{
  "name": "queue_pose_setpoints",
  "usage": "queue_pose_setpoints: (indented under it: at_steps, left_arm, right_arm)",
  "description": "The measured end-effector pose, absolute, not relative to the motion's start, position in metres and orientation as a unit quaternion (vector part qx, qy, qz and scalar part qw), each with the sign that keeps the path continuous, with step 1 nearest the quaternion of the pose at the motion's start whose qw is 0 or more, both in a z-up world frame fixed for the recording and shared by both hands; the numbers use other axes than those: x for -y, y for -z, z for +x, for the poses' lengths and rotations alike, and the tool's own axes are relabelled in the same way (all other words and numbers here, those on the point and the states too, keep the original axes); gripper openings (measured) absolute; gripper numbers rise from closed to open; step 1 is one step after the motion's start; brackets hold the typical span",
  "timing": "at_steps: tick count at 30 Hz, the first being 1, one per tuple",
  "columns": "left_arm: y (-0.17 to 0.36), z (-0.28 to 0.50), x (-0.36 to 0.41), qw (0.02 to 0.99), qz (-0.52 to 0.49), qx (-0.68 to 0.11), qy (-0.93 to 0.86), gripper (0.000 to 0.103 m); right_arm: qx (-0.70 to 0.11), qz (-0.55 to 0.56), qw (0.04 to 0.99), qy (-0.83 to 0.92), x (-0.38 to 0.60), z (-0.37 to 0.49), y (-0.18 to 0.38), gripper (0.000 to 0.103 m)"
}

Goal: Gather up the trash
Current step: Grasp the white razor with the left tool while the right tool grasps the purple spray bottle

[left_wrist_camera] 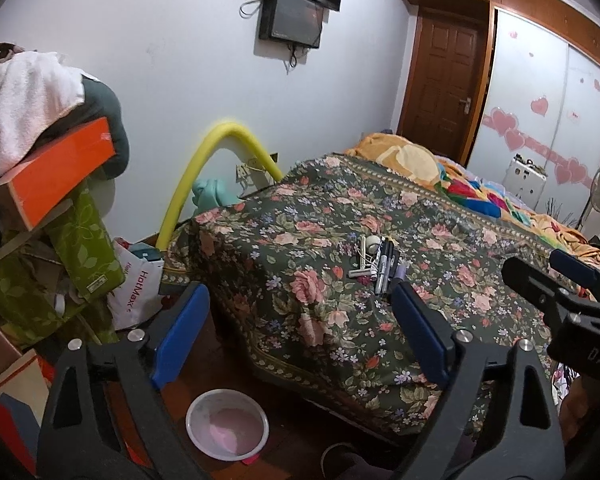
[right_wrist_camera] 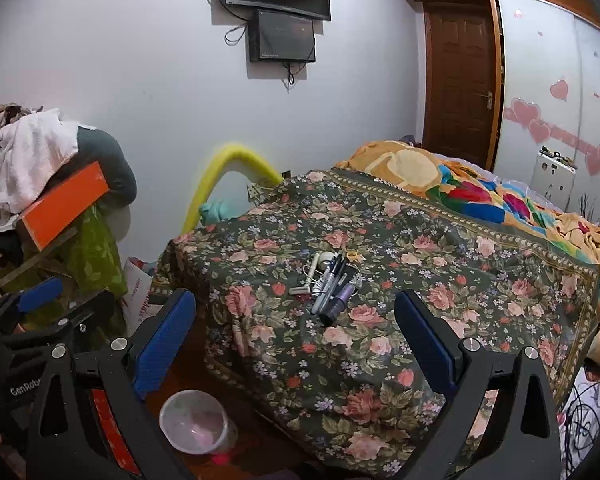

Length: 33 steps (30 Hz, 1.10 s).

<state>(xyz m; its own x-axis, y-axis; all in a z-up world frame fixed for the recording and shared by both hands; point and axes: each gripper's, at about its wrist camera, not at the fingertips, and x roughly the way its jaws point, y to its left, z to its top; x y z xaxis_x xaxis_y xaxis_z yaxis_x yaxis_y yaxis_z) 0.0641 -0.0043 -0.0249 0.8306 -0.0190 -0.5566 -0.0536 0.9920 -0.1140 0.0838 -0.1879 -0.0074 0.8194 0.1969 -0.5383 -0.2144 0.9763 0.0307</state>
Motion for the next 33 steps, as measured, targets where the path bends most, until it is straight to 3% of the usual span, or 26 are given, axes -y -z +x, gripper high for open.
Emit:
queue_pose_setpoints:
  at_steps: [13, 24, 28, 33]
  left_arm:
    - [0.074, 0.162, 0.04, 0.929, -0.071, -0.362, 0.001, 0.091]
    - [0.138, 0.241, 0.064, 0.904, -0.058, -0.424, 0.003, 0.091]
    - [0.158, 0.264, 0.074, 0.897, -0.056, -0.439, 0.02, 0.091]
    - [0.172, 0.285, 0.08, 0.893, -0.054, -0.446, 0.027, 0.089]
  right_arm:
    - [-0.374, 0.025, 0.917, -0.137, 0.223, 0.166, 0.065, 0.095]
    - [-0.479, 0.068, 0.862, -0.151, 0.248, 0.252, 0.141, 0.06]
    - [-0.502, 0.086, 0.845, -0.161, 0.247, 0.278, 0.162, 0.052]
    - [-0.524, 0.113, 0.825, -0.179, 0.239, 0.299, 0.184, 0.031]
